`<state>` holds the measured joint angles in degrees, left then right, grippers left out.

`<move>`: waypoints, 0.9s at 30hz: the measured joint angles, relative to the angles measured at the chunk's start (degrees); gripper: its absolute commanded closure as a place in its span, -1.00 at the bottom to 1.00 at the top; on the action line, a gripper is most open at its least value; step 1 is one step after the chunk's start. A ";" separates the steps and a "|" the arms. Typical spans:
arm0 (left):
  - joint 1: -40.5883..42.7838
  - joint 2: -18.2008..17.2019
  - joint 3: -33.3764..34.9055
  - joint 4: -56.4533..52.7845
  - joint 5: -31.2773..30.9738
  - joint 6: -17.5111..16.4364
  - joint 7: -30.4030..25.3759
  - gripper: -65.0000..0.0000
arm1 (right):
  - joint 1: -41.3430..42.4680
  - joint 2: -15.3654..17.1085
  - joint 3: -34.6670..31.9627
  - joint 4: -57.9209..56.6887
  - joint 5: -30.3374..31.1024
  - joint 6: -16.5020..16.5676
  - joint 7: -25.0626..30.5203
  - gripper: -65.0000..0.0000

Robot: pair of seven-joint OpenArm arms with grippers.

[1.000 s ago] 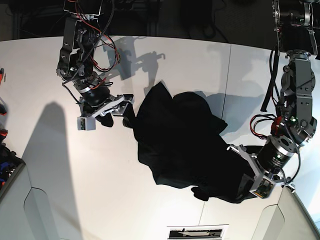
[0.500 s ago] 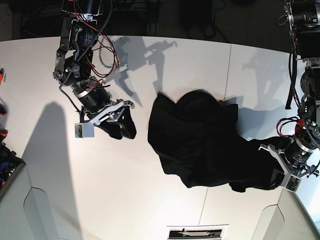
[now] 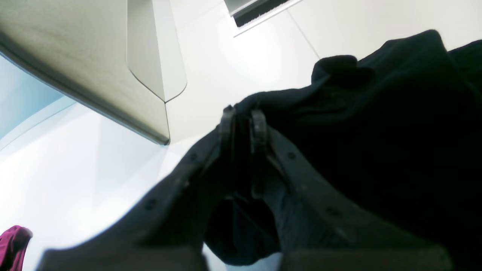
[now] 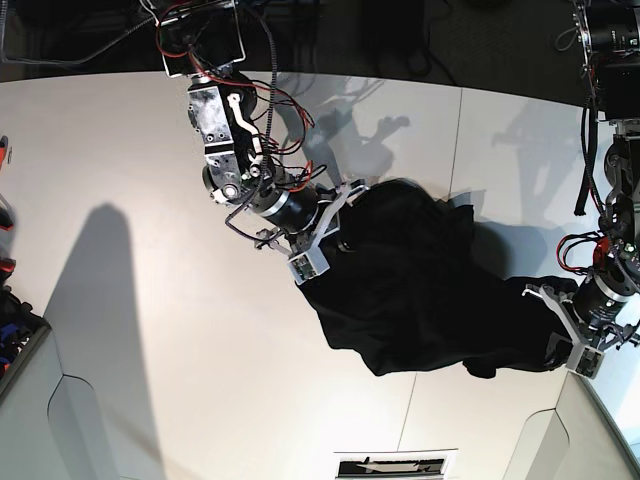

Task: Layout the t-shirt on the table in an organized manner, then fold the t-shirt properly
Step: 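Pull the grippers apart to stretch the shirt across the table, then lift the stretched shirt with both grippers and shake it out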

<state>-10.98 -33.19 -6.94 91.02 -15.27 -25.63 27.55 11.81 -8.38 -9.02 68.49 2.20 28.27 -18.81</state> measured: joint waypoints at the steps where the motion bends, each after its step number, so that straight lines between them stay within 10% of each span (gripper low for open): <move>1: 0.00 0.00 0.00 0.00 0.02 0.00 0.42 0.74 | 0.33 0.11 0.00 -1.29 -1.92 -0.15 0.11 1.00; 15: 0.02 0.00 -5.40 0.00 -0.46 6.12 1.18 0.74 | -6.64 8.66 5.01 9.53 -0.46 -0.81 -2.84 1.00; 23: 0.00 -0.59 -6.88 0.00 -9.90 0.52 3.54 -0.10 | -10.58 10.91 16.76 16.74 0.57 -0.85 -5.07 1.00; 27: 0.00 -0.63 -6.91 0.00 -13.77 1.84 7.63 -0.16 | -10.34 11.26 23.08 16.81 6.25 -1.05 -5.05 1.00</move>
<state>-10.98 -33.82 -13.85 91.02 -29.04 -23.79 35.18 1.48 2.87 14.06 85.30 8.45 27.22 -23.86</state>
